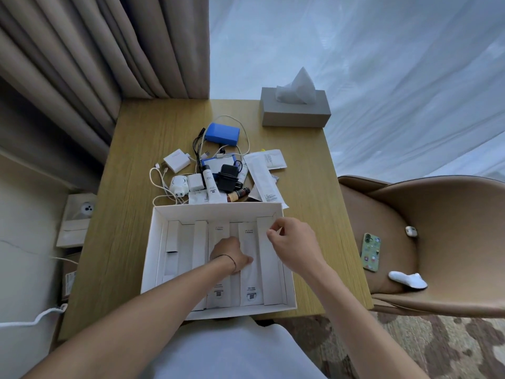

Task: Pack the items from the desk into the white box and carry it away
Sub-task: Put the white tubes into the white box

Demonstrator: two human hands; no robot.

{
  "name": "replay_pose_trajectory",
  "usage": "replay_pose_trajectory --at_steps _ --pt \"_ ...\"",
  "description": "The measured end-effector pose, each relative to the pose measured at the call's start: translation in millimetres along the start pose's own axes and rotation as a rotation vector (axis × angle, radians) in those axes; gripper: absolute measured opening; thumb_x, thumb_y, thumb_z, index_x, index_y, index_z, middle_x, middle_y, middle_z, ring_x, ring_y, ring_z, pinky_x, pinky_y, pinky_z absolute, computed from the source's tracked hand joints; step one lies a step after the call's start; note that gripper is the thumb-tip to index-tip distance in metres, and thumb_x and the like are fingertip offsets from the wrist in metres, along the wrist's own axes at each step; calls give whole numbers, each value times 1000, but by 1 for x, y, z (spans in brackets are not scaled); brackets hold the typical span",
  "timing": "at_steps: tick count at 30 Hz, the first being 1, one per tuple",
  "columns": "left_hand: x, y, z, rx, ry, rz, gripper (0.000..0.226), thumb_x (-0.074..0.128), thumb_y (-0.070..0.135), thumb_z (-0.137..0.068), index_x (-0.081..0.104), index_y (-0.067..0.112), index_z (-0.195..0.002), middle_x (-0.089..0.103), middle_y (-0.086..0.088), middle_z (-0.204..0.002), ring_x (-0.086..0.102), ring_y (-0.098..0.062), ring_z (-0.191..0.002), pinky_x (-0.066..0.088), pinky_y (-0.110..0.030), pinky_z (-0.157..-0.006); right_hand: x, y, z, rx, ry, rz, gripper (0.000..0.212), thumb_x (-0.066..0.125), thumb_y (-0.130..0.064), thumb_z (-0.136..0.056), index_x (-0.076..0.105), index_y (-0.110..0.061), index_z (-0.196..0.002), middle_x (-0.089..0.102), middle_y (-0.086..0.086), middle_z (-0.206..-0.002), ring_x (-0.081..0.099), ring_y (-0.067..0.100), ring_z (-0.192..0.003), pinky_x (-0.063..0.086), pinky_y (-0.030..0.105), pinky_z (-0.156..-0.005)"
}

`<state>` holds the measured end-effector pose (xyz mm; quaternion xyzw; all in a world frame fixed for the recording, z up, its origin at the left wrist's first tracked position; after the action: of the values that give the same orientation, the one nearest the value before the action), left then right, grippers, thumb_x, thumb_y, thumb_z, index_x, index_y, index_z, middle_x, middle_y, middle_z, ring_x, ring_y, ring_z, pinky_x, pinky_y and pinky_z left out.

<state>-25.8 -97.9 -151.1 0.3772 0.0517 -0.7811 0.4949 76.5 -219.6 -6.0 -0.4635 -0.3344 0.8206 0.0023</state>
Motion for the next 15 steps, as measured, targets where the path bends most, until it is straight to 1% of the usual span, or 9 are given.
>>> replay_pose_trajectory --at_steps 2,4,6,7,8,10,12,14,15 --pt "-5 2 1 30 1 -70 42 67 52 -84 63 12 -97 61 -2 -84 61 -22 -80 44 -28 -61 -8 1 -7 6 24 -26 16 58 -27 -93 67 -22 -81 61 -9 -63 62 16 -59 45 29 -51" --pt "-10 4 4 63 2 -115 35 60 48 -90 61 14 -99 63 -3 -92 62 -23 -87 44 -28 -65 -16 2 -16 12 47 -54 15 59 -26 -92 67 -22 -80 62 -7 -63 60 16 -57 46 31 -52" --pt "-20 5 12 97 37 -147 28 53 42 -94 62 15 -94 60 1 -84 62 -22 -84 42 -26 -63 -22 1 -29 12 57 -72 15 59 -26 -92 69 -21 -82 63 -5 -63 60 18 -58 48 33 -54" --pt "-26 5 18 113 67 -150 26 51 40 -94 64 17 -92 59 3 -80 60 -21 -80 41 -26 -62 -24 0 -37 12 59 -77 15 59 -26 -92 69 -21 -83 63 -6 -63 59 17 -58 46 32 -54" --pt "-34 6 25 130 100 -139 25 51 39 -94 65 19 -93 60 4 -80 59 -20 -79 41 -26 -62 -26 -1 -46 12 60 -81 15 58 -26 -92 69 -21 -84 63 -7 -64 59 17 -58 44 31 -54" --pt "-52 10 40 170 167 -78 22 51 40 -93 67 26 -98 67 5 -87 61 -18 -80 45 -26 -65 -28 -4 -65 15 54 -76 14 57 -27 -92 69 -21 -88 65 -8 -70 61 15 -61 44 30 -55" --pt "-73 17 54 229 216 9 21 53 41 -92 68 30 -100 69 9 -88 63 -12 -81 49 -25 -66 -27 -6 -86 23 35 -66 14 56 -25 -91 69 -21 -89 69 -5 -75 66 17 -68 49 32 -60" --pt "-90 24 66 287 196 116 18 56 41 -92 69 32 -99 68 13 -83 63 -5 -78 52 -24 -67 -23 -6 -107 42 12 -100 15 55 -21 -89 70 -18 -87 72 0 -78 69 20 -73 54 35 -64" --pt "-99 26 72 303 177 181 16 57 40 -92 69 32 -97 69 12 -81 63 -4 -78 53 -24 -69 -21 -6 -118 48 6 -115 16 55 -20 -88 70 -17 -85 72 0 -77 69 21 -74 54 34 -64"
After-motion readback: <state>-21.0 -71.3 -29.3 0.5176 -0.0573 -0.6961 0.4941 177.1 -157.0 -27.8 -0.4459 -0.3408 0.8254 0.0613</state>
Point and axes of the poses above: each hand's wrist, its own z-axis away from the middle knuckle, its own x-axis out of the palm, y = z × x, the point moved 8 cm from there along -z, towards the middle knuckle
